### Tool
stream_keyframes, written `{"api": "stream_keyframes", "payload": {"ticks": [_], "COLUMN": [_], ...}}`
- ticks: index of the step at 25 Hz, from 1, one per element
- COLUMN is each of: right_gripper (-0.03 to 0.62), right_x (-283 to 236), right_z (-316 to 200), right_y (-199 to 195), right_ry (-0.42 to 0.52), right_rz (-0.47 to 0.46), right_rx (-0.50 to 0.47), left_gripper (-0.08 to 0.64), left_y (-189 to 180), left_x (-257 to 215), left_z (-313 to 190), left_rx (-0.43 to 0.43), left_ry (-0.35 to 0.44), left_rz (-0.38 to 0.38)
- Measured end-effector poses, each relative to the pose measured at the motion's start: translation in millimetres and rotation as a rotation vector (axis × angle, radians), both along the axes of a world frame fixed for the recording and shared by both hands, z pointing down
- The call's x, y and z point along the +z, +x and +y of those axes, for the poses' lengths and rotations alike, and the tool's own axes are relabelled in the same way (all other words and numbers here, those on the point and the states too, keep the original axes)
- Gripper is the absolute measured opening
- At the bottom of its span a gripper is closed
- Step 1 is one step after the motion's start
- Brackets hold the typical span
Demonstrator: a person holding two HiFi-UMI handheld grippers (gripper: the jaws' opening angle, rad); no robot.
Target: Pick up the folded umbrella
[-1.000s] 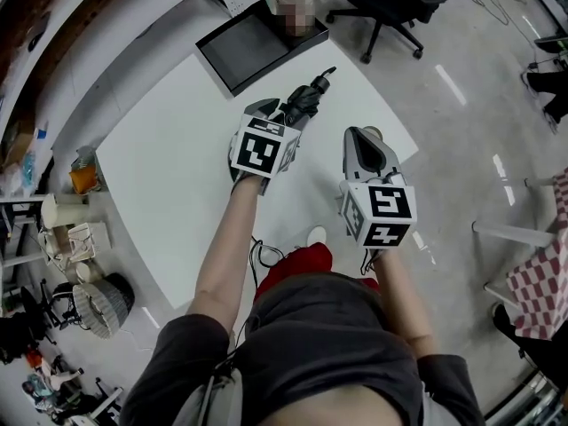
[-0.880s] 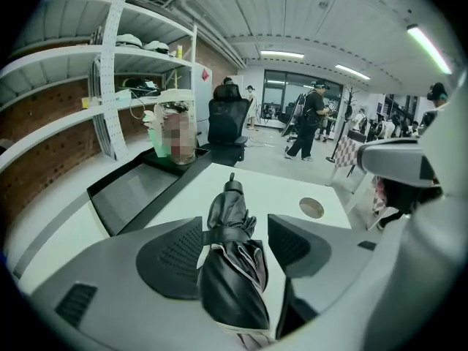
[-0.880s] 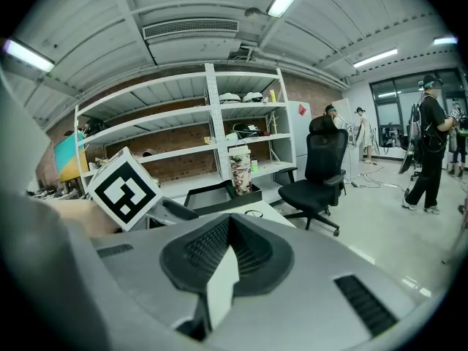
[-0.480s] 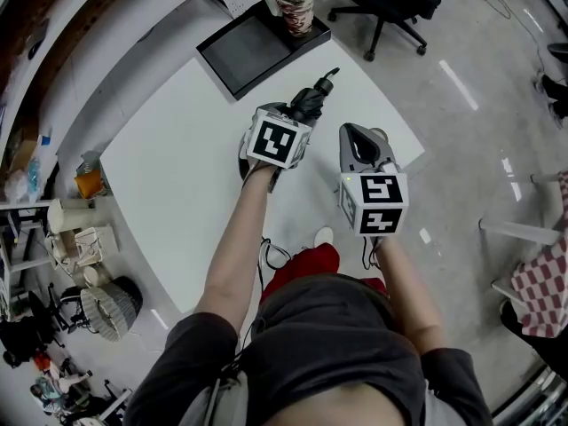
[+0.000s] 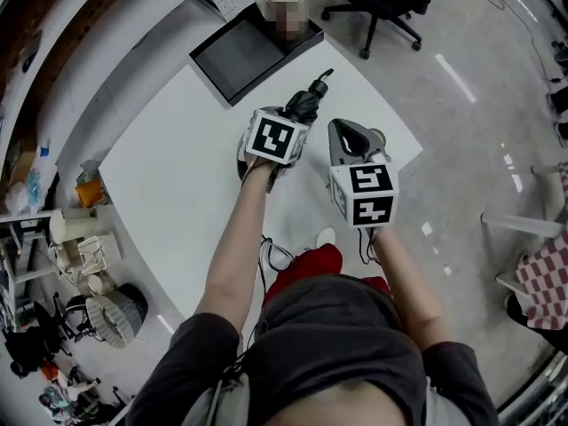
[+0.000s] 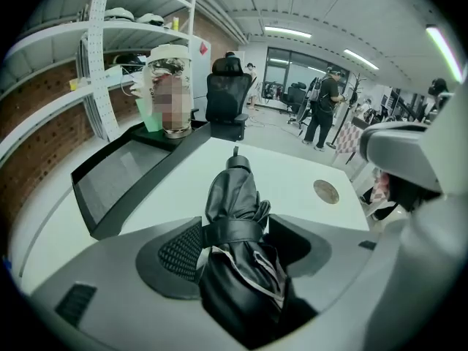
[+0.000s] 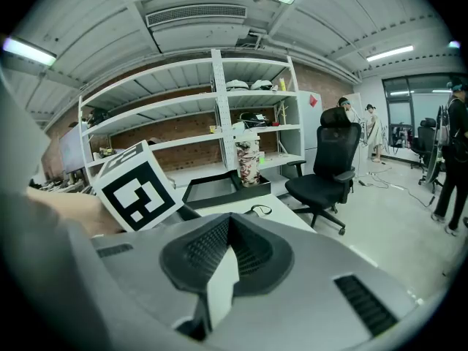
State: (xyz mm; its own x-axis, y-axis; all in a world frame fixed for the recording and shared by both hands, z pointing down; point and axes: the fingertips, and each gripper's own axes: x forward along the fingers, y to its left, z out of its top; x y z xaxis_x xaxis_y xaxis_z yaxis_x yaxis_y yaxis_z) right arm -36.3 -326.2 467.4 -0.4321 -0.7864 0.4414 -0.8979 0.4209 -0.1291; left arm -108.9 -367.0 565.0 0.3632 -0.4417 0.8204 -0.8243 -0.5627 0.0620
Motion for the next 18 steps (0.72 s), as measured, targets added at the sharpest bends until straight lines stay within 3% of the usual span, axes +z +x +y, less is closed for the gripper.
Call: {"api": "stream_keyframes", "payload": {"ticks": [18], "right_gripper": [0.018], "right_x": [13], "right_z": [-15], "right_y": [1], "right_ry": [-0.040], "right_rz": [-0.003], "right_rx": [-0.001], "left_gripper": [0.277], "left_y": [4], "left_x": [23], "left_z": [-6], "left_rx": [0.060], "left_ry": [-0.069], "left_rz": [-0.093]}}
